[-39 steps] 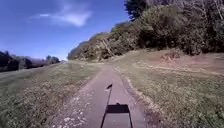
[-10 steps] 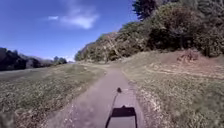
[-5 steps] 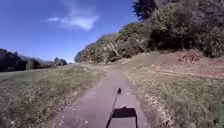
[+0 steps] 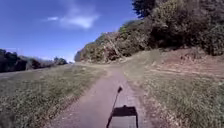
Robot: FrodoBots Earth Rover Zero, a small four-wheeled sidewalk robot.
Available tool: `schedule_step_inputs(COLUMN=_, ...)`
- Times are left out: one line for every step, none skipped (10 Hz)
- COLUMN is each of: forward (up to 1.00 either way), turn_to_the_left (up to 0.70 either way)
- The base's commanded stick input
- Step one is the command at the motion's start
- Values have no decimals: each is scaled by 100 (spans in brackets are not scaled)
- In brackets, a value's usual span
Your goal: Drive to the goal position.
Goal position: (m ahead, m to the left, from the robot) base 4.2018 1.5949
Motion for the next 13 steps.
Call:
schedule_step_inputs(forward=50, turn_to_the_left=0)
schedule_step_inputs(forward=50, turn_to_the_left=0)
schedule_step_inputs(forward=50, turn_to_the_left=0)
schedule_step_inputs(forward=50, turn_to_the_left=0)
schedule_step_inputs(forward=50, turn_to_the_left=0)
schedule_step_inputs(forward=50, turn_to_the_left=0)
schedule_step_inputs(forward=50, turn_to_the_left=0)
schedule_step_inputs(forward=50, turn_to_the_left=0)
schedule_step_inputs(forward=50, turn_to_the_left=0)
schedule_step_inputs(forward=50, turn_to_the_left=0)
schedule_step_inputs(forward=50, turn_to_the_left=0)
schedule_step_inputs(forward=50, turn_to_the_left=0)
schedule_step_inputs(forward=50, turn_to_the_left=0)
